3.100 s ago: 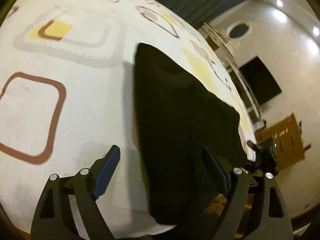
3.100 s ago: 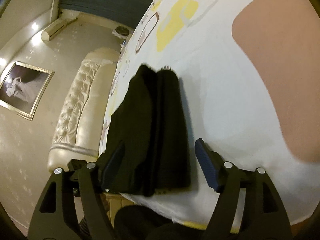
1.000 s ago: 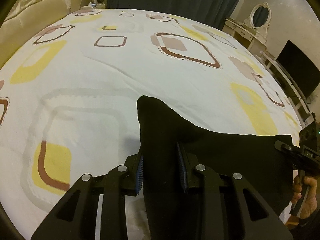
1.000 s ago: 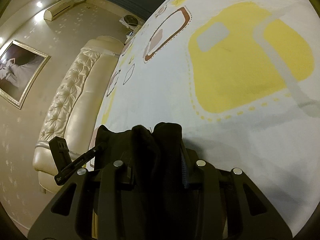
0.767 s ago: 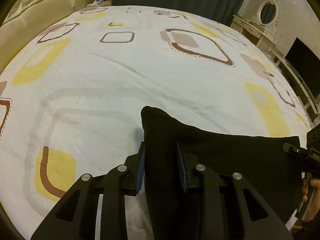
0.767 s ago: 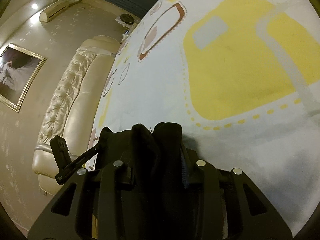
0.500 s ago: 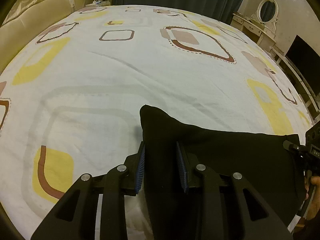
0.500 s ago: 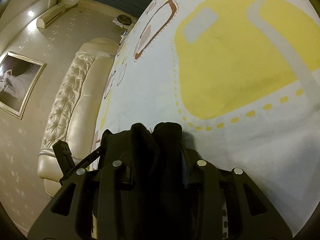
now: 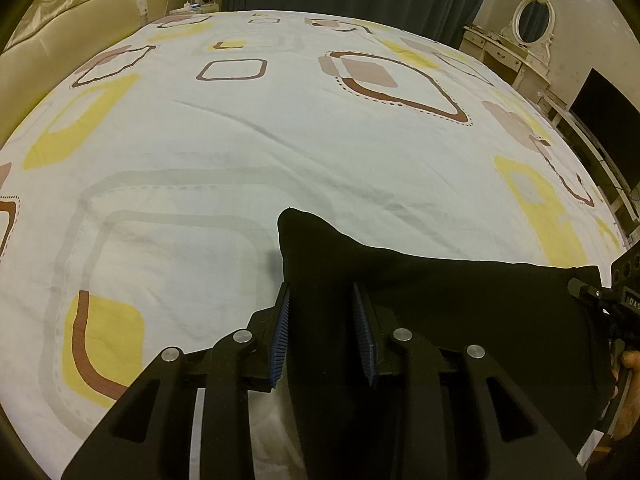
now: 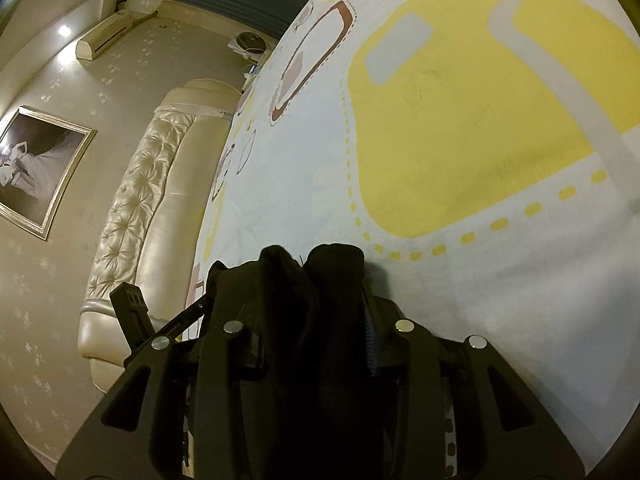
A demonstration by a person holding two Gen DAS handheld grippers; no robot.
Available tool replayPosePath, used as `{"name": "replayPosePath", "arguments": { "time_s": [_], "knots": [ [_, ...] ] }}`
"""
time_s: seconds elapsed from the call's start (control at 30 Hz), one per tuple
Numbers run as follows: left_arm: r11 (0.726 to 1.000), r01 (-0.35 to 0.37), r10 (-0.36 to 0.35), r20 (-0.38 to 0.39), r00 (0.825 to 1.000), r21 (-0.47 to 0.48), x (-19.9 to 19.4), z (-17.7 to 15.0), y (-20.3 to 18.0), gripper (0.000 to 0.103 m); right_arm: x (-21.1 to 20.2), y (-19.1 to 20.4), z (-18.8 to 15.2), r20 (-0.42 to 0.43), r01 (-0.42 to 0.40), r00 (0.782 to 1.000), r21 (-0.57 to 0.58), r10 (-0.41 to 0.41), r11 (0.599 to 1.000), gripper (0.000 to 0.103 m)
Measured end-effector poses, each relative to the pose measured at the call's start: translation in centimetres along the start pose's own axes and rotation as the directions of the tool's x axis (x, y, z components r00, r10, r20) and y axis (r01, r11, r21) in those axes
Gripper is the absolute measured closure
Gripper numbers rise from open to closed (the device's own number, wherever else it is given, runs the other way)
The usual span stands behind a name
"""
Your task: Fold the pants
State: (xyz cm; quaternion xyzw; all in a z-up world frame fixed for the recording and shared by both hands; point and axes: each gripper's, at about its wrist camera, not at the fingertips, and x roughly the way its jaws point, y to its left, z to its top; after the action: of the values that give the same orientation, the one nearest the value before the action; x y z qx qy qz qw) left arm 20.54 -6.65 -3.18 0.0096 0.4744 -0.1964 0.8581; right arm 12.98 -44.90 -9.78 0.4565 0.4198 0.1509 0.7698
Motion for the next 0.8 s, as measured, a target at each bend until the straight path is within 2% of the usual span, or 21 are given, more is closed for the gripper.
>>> {"name": "replayPosePath", "arguments": {
  "time_s": [0.23,0.3,0.4,0.43,0.47,0.5,0.57,0.6,0.63,0.7,0.8],
  "knots": [
    [1.000,-0.001,0.001,-0.002,1.000,0.001,0.0,0.0,0.0,0.072,0.0,0.0,0.1,0.000,-0.003,1.000,0.002,0.003,1.000,0.069],
    [1.000,0.000,0.000,-0.005,1.000,0.006,0.1,0.0,-0.1,0.070,-0.1,0.0,0.2,0.000,-0.009,1.000,0.008,0.009,1.000,0.066],
    [1.000,0.012,-0.012,-0.004,1.000,0.008,-0.2,-0.1,-0.1,0.060,-0.3,0.2,0.3,0.003,-0.024,1.000,0.024,0.024,0.999,0.060],
    [1.000,0.017,-0.017,0.000,1.000,0.005,-0.4,-0.2,0.0,0.053,-0.4,0.5,0.2,0.003,-0.029,1.000,0.025,0.029,0.999,0.055],
    [1.000,0.028,-0.028,0.007,1.000,-0.001,-0.7,-0.4,0.2,0.042,-0.5,0.6,0.1,0.003,-0.031,1.000,0.026,0.031,0.999,0.051],
    [0.999,0.044,-0.044,0.008,0.999,-0.013,-1.0,-0.6,0.3,0.031,-0.6,0.7,0.0,0.004,-0.033,0.999,0.026,0.033,0.999,0.049],
    [0.996,0.086,-0.086,0.010,0.996,-0.037,-1.5,-1.0,0.7,0.025,-1.1,1.1,-0.2,0.008,-0.037,0.999,0.026,0.037,0.999,0.040],
    [0.990,0.128,-0.129,-0.001,0.992,-0.060,-1.9,-1.4,1.0,0.022,-1.4,1.1,-0.4,0.013,-0.038,0.999,0.027,0.038,0.999,0.038],
    [0.985,0.153,-0.155,-0.010,0.988,-0.075,-2.1,-1.7,1.2,0.021,-1.8,1.1,-0.5,0.021,-0.041,0.999,0.030,0.040,0.999,0.034],
    [0.963,0.239,-0.244,-0.021,0.970,-0.123,-2.9,-2.7,2.0,0.020,-2.8,1.1,-1.0,0.036,-0.044,0.998,0.043,0.043,0.998,0.029],
    [0.940,0.301,-0.306,-0.008,0.952,-0.162,-4.3,-4.1,3.0,0.019,-4.5,0.9,-1.8,0.052,-0.049,0.998,0.052,0.046,0.997,0.026]
  ]
}}
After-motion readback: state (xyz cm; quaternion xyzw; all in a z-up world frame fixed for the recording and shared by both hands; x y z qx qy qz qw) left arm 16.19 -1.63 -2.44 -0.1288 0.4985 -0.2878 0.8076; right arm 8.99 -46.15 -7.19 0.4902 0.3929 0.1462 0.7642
